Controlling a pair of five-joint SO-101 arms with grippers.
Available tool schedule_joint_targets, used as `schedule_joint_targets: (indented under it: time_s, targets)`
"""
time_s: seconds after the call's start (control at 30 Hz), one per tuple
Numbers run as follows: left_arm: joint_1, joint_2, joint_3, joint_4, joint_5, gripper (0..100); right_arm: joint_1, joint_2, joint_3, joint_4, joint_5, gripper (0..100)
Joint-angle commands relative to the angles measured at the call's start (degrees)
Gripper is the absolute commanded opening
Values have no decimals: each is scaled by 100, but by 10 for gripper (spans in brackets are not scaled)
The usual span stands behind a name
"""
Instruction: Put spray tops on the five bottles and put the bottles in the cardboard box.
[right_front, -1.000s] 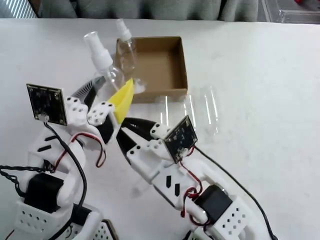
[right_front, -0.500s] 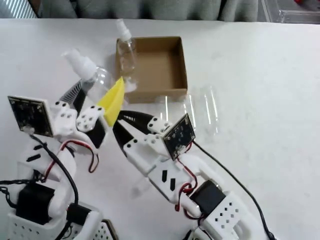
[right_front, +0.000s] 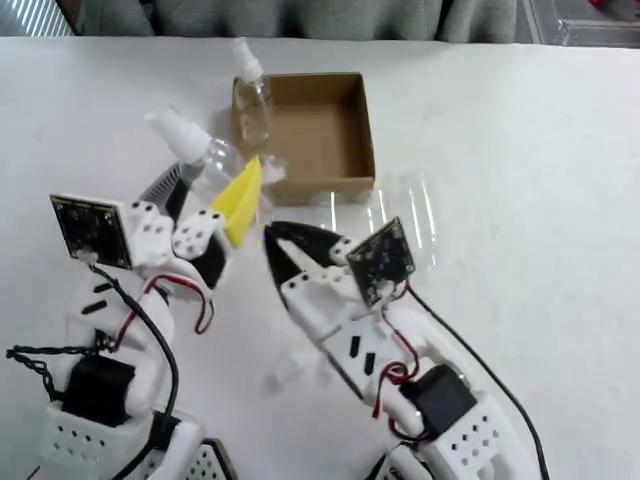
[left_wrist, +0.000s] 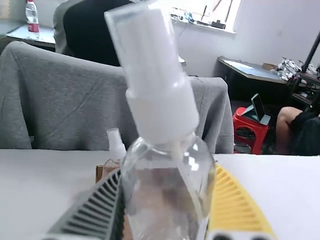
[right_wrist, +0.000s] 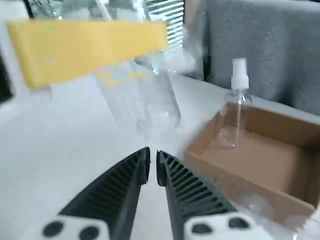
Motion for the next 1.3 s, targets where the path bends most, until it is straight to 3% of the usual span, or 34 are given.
schedule_joint_targets:
  time_s: [0.0, 0.23, 0.67, 0.93, 1.27]
  targets:
    - [-400, 1007, -176, -905, 44, 20, 558, -409, 220, 286, 70, 15]
    - [-664, 3169, -879, -1899, 44, 20, 1543, -664, 1125, 268, 70, 15]
    - [-655, 6053, -1187, -4853, 44, 20, 2791, -664, 2391, 251, 18, 15]
    - [-655, 7240, -1943, -5046, 35, 20, 2826, -620, 3165, -716, 44, 15]
    - [-708, 8110, -2453, -5055, 35, 20, 2993, -664, 3156, -673, 18, 15]
